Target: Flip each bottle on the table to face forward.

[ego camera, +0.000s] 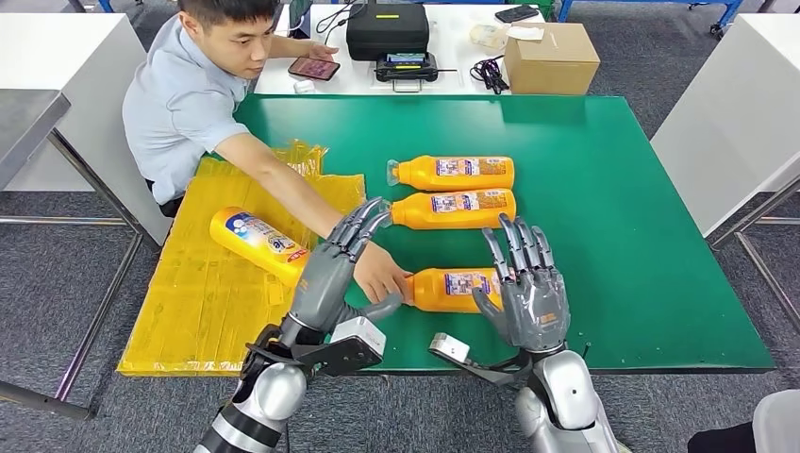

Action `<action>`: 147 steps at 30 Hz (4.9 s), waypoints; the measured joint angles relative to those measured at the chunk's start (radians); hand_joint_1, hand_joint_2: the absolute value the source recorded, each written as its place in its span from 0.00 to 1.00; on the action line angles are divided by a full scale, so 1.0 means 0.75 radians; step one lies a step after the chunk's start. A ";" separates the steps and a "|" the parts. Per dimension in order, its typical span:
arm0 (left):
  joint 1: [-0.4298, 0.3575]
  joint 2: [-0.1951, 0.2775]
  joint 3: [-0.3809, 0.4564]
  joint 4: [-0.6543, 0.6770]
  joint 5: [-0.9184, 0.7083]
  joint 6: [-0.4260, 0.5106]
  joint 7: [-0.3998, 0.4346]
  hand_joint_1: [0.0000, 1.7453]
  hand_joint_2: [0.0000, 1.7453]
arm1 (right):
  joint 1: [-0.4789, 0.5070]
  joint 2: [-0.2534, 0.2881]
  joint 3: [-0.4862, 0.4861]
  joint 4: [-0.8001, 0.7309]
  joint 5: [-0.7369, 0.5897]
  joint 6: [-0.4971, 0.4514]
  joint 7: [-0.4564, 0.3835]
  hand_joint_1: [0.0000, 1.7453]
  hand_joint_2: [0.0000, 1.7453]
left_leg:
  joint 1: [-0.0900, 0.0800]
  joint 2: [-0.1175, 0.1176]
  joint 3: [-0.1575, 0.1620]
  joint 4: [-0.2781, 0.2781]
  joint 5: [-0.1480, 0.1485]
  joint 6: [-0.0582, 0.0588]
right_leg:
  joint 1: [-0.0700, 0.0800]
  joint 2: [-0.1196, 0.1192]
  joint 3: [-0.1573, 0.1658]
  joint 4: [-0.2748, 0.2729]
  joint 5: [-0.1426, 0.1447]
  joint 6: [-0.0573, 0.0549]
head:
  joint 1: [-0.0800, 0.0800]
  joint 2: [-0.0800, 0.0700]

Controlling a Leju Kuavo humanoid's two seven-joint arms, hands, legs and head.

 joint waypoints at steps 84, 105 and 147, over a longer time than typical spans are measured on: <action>0.076 -0.013 -0.028 0.027 0.110 -0.067 -0.043 0.00 1.00 | -0.338 -0.266 0.115 0.652 -0.290 0.784 0.207 1.00 1.00 | 0.000 0.001 0.000 0.001 0.001 0.001 | 0.000 0.000 -0.001 -0.001 0.002 0.002 | 0.000 0.000; 0.036 -0.057 0.060 0.141 1.116 0.031 -0.062 0.00 1.00 | -0.301 -0.211 -0.025 0.595 -0.791 0.917 0.033 1.00 1.00 | 0.000 0.006 0.004 0.001 0.000 0.001 | 0.001 0.003 0.002 0.000 0.003 0.000 | 0.000 0.000; -0.114 -0.090 0.027 0.549 1.516 -0.327 -0.069 0.00 0.00 | -0.320 0.027 0.162 0.467 -1.130 0.990 -0.154 1.00 1.00 | 0.000 0.006 -0.006 0.001 0.001 0.001 | 0.000 0.003 -0.007 0.000 0.005 -0.001 | 0.000 0.000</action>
